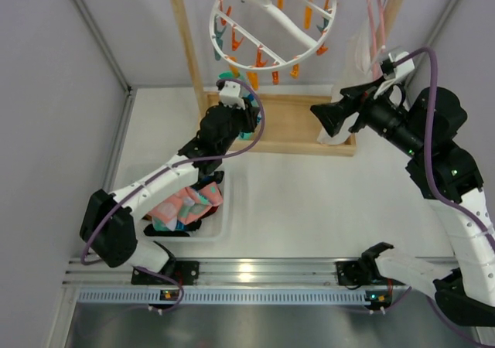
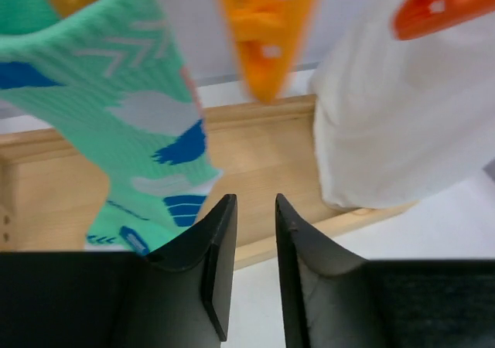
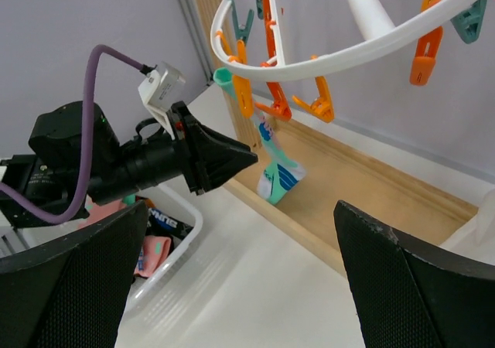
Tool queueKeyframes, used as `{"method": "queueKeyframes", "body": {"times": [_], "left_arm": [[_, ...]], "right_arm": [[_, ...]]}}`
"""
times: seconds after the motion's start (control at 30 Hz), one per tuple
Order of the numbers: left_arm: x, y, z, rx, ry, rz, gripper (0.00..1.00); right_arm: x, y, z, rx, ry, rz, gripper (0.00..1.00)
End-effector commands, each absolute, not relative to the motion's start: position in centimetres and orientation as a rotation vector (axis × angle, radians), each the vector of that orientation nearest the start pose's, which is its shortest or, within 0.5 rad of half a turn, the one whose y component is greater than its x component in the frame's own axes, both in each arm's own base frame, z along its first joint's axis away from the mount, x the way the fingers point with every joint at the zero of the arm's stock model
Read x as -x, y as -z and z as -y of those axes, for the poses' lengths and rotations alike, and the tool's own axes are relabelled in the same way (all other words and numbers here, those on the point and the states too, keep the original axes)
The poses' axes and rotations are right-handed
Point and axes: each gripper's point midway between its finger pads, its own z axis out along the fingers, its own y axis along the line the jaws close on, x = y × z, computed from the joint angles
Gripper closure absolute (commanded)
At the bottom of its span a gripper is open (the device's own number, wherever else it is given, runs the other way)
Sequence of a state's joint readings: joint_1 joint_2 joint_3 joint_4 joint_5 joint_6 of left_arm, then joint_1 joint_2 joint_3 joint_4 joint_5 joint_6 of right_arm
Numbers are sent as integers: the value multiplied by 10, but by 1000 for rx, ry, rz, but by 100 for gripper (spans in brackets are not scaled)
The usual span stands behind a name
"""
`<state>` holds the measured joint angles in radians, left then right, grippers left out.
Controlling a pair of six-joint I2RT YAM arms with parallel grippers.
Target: Remove the socks clipped to the hanger
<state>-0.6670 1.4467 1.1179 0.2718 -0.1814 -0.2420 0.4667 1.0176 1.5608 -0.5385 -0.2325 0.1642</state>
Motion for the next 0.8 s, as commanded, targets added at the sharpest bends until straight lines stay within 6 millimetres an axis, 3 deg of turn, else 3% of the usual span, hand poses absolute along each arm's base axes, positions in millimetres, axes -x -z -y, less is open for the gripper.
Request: {"method": "queueKeyframes", "body": {"times": [0.0,0.03,0.07,0.1,0.13,0.2,0.23,0.3,0.43,0.67,0.77], "left_arm": [[-404,-276,253,-76,413,-1697,65],[-406,-272,249,-58,393,-1703,60],[-406,-268,247,-56,393,-1712,34],[-406,-263,247,-53,407,-1723,24],[-413,-254,237,-39,418,-1742,15],[-416,-246,241,-98,545,-1761,4],[-428,-243,224,-85,551,-1741,3],[-427,-245,228,-191,634,-1699,2],[-446,-241,217,-239,597,-1656,2],[-463,-245,234,-305,643,-1580,2],[-469,-238,240,-300,674,-1569,2]], "right_arm": [[-247,-489,-176,391,-700,-1491,1],[-246,-489,-175,389,-700,-1492,1],[-246,-490,-175,388,-702,-1490,1],[-245,-490,-175,388,-704,-1491,1],[-245,-489,-175,387,-707,-1495,0],[-244,-490,-176,391,-715,-1492,1],[-243,-489,-176,390,-719,-1498,1],[-241,-490,-175,391,-715,-1495,1],[-240,-488,-173,395,-706,-1504,0],[-243,-486,-174,419,-686,-1538,0],[-247,-484,-175,426,-675,-1551,1]]}}
